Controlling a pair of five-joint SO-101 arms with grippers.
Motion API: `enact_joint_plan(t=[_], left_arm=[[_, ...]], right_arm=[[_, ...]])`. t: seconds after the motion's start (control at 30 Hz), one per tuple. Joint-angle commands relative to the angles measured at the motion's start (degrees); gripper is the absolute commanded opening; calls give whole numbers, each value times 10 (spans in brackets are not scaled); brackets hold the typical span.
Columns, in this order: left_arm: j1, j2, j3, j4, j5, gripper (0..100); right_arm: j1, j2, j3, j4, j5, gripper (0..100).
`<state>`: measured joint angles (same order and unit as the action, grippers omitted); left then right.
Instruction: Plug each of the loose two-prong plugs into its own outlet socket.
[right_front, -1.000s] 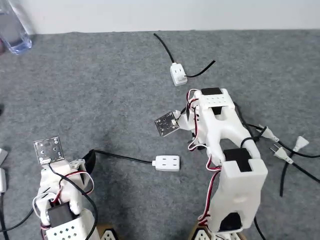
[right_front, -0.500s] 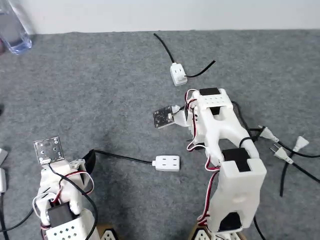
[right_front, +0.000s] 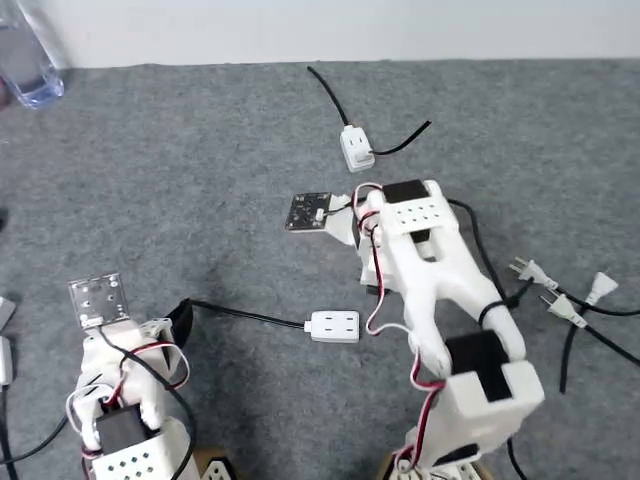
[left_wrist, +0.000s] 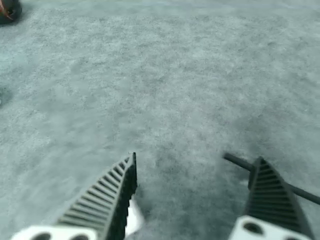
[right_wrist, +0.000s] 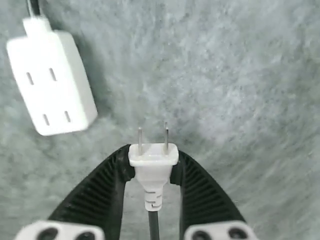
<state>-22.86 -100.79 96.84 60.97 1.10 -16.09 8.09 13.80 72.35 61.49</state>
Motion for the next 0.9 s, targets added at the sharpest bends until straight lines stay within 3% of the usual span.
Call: enact_joint_plan(t=[0.0, 0.13, 0.3, 0.43, 0.53, 0.77, 0.87], left_arm=[[83, -3, -2, -24, 4, 340], [155, -4, -2, -39, 37, 341], [197, -4, -2, -96, 214, 342], [252, -4, -2, -135, 300, 342], [301, -4, -2, -156, 324, 353], [385, -3, -2, -159, 334, 545], [399, -3, -2, -162, 334, 563]], right_arm=[[-14, -59, 10, -1, -53, 8], [-34, -113, 41, 10, -86, 8], [-47, -193, 62, 47, -91, 8], [-52, -247, 62, 75, -98, 8], [-55, -277, 62, 80, -130, 8], [-91, -302, 62, 76, -169, 8], [-118, -300, 61, 75, -174, 8]])
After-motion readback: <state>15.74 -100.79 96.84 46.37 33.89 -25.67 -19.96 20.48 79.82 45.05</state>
